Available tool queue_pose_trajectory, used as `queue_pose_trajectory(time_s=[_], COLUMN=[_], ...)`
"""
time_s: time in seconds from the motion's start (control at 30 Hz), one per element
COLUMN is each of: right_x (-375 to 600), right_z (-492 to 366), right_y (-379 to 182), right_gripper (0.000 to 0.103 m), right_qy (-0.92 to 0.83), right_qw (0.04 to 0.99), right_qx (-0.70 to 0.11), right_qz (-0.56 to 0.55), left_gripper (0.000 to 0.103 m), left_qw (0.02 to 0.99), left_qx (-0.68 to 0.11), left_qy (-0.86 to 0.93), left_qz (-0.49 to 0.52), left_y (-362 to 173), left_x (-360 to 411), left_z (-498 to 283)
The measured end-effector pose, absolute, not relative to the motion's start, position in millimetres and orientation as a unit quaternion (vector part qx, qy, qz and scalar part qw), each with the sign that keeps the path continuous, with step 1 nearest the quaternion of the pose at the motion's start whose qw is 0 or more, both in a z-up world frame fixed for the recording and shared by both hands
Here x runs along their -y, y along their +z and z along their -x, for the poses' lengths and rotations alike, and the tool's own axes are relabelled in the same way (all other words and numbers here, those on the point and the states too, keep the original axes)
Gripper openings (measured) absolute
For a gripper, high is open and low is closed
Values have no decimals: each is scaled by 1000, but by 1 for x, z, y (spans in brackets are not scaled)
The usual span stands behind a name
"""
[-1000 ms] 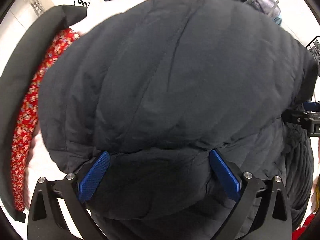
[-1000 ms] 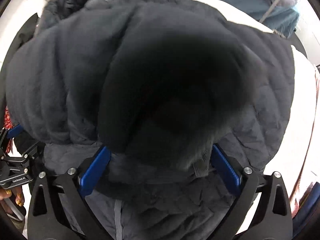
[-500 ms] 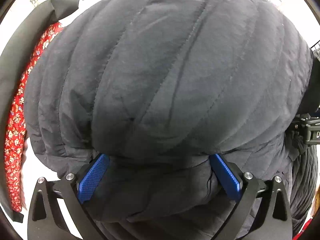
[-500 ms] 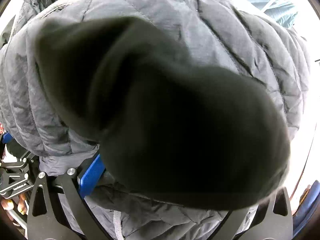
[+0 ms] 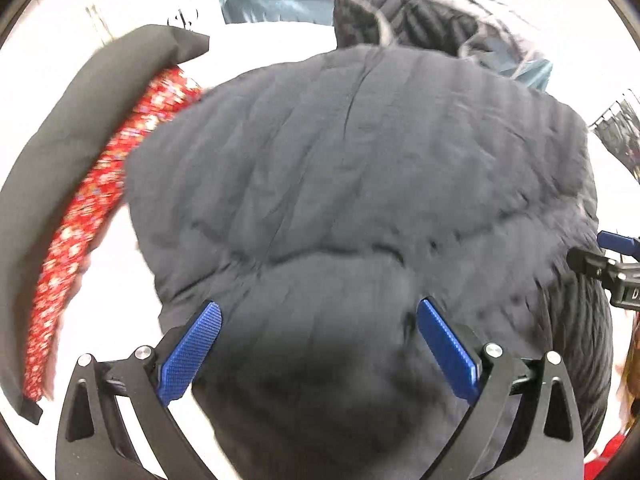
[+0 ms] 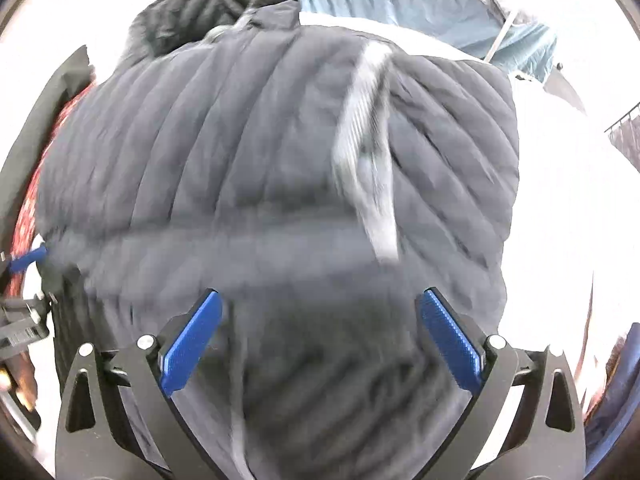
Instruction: Fold large clothes
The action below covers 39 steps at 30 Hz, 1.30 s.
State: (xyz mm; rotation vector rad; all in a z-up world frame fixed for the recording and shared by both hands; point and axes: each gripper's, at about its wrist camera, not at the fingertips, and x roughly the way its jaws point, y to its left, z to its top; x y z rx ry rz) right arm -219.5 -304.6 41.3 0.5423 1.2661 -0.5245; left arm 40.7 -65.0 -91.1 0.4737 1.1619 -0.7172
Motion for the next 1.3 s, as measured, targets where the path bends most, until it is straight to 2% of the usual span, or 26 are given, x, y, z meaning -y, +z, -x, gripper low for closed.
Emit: queue_pose_trajectory(time_s=[0.2, 0.43, 0.73, 0.87, 0.97, 1.3], right_x=[281, 267, 269, 266, 257, 231], right_z=[300, 373, 411, 440, 471, 499], right_y=[38, 28, 34, 28, 22, 24], right_gripper=[98, 98, 98, 98, 98, 98], right_qy=[-241, -256, -240, -228, -226, -181], right_qw=[727, 704, 709, 703, 695, 688], right_qx=[-577, -577, -569, -567, -566, -567], right_qz=[-285, -326, -342, -363, -380, -414], left_gripper=[97, 96, 95, 92, 85, 82], left_qw=[746, 733, 704, 686, 672, 681], left_qx=[-518, -576, -623, -643, -657, -629], left_qy=[-348, -311, -324, -335, -341, -371], left_qz=[-232, -187, -105, -61, -23, 53], left_y=[-84, -107, -121, -127, -129, -101], left_x=[5, -45, -108, -125, -132, -181], left_z=[-2, 14, 26, 38, 37, 50])
